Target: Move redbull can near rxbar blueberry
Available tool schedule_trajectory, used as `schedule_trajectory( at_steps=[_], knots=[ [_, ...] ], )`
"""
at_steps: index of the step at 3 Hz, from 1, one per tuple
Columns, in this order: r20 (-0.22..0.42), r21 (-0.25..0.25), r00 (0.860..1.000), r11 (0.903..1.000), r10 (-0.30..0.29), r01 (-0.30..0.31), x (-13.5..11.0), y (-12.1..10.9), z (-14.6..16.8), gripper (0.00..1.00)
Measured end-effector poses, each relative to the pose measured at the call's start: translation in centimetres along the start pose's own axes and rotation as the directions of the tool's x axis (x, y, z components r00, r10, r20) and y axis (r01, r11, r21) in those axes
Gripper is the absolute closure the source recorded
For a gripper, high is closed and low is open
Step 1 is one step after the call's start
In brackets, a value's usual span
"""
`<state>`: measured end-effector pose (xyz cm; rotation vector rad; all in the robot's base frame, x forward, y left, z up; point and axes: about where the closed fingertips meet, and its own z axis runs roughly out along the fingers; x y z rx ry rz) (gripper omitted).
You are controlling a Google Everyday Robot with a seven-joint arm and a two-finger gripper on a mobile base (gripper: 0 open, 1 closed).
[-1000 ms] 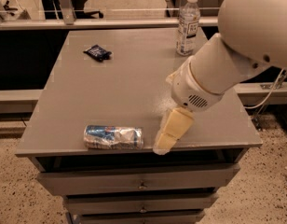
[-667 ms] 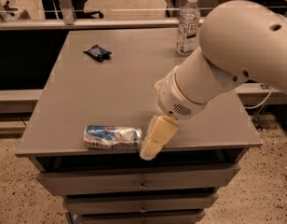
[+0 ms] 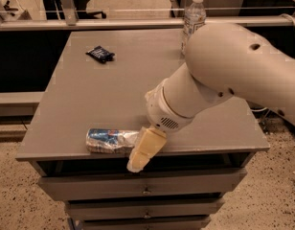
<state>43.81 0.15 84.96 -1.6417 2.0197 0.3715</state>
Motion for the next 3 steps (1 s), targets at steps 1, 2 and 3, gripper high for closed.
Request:
schedule_trajectory(
  at_steps=[1,2,3],
  knots=[
    [0.012,-0.013,1.0,0.9999,0.01,-0.009,-0.28,0.71,1.25,0.18],
    [0.01,-0.022,1.0,0.9995,0.023,-0.022,-0.4,0.86,1.93,0.4],
    [0.0,-0.014,0.999,0.9992,0.038,-0.038,-0.25,0.39,1.88,0.64]
  ],
)
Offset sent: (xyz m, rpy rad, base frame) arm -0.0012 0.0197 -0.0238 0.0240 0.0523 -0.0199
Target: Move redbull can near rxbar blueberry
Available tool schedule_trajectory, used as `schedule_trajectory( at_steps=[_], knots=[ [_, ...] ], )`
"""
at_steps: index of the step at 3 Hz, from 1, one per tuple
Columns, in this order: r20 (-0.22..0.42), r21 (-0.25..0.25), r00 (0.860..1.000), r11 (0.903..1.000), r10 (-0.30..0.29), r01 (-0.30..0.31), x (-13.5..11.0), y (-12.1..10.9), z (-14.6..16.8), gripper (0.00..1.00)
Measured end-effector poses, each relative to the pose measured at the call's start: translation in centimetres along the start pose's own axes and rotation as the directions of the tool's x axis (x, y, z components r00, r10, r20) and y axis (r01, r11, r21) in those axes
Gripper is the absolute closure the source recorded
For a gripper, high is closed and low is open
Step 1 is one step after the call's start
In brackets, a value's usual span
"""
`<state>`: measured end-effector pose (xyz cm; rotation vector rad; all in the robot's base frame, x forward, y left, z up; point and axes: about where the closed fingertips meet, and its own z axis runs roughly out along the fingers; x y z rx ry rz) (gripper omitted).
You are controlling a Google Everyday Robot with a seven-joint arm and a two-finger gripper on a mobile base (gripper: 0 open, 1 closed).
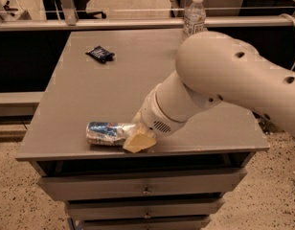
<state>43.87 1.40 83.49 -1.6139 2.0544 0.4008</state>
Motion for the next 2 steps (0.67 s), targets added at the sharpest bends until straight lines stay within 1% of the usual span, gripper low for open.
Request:
schedule_trajectory(
  at_steps=[1,2],
  knots=[
    [-0.018,0.061,1.0,0.9979,0.023,-0.022,0.8,-2.1,-2.1,0.88],
    [-0.041,0.191,0.997,0.9803,0.057,-0.048,2.4,-6.5,-7.2,1.0]
  ],
)
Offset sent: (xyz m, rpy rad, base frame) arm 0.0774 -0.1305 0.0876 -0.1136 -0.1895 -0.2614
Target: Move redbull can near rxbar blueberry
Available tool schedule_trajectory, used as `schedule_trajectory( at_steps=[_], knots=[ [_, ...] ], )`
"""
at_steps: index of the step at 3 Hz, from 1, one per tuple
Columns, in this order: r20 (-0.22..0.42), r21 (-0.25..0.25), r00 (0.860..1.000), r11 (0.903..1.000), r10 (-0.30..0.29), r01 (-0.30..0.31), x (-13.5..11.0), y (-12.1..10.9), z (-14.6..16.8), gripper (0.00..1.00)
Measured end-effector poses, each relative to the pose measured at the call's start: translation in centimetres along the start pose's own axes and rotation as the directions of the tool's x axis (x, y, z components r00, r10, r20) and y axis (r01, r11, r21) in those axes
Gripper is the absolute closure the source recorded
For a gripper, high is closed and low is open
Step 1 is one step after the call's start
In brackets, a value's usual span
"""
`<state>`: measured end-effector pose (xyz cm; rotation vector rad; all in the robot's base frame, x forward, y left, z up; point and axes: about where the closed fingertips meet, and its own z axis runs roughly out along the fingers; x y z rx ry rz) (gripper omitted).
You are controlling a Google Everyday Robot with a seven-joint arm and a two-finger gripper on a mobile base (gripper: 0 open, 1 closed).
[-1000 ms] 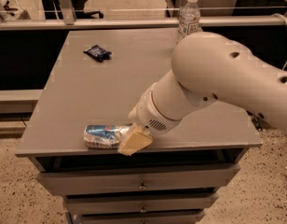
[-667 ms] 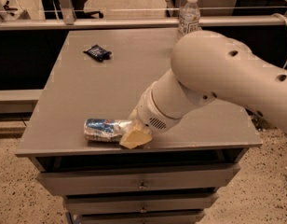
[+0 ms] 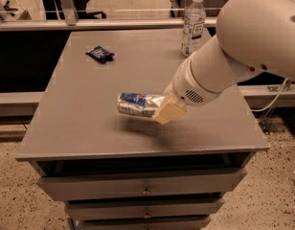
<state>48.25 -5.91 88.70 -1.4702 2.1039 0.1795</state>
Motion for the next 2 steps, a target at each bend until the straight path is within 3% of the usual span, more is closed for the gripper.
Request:
schedule_trajectory(
  at_steps=[1,2],
  knots=[
    [0.007,0.007,1.0,0.9999,-0.009,0.009,-0.4,-0.2,0.2,1.0],
    [0.045,0.027,0.999,0.9996,0.0,-0.001,-1.2,-3.1,1.7,1.0]
  ],
)
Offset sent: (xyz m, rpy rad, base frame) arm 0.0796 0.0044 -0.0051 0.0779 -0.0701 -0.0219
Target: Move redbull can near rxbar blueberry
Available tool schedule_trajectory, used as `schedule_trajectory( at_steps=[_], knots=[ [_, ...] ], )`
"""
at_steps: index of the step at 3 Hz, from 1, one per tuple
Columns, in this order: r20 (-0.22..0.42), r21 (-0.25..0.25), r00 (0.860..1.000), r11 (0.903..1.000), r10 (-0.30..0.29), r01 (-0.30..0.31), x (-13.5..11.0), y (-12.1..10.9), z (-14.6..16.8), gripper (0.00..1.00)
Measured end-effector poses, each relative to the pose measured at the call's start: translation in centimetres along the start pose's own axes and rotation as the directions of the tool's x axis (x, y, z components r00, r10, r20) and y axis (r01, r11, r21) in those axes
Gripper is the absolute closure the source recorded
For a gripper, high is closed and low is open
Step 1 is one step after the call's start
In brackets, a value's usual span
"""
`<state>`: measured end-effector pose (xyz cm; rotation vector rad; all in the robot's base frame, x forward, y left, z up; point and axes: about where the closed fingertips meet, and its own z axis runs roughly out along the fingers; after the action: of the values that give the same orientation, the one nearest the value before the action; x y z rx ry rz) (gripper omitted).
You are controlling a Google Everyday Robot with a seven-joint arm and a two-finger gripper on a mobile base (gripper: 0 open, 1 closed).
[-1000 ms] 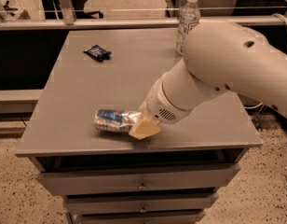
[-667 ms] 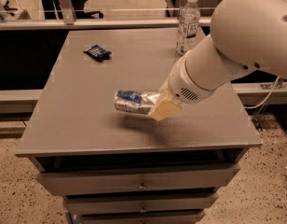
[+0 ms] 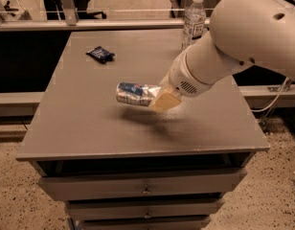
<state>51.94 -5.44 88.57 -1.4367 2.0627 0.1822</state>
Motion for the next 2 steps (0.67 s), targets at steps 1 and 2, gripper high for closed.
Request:
schedule_trajectory(
  at_steps=[1,2],
  knots=[
    [0.052,0.003,0.998,0.9996,0.028,-0.028,-1.0,-4.4,2.1,1.0],
    [0.09,0.004,0.995,0.9993,0.037,-0.037,-2.4,-8.2,5.2,1.0]
  ],
)
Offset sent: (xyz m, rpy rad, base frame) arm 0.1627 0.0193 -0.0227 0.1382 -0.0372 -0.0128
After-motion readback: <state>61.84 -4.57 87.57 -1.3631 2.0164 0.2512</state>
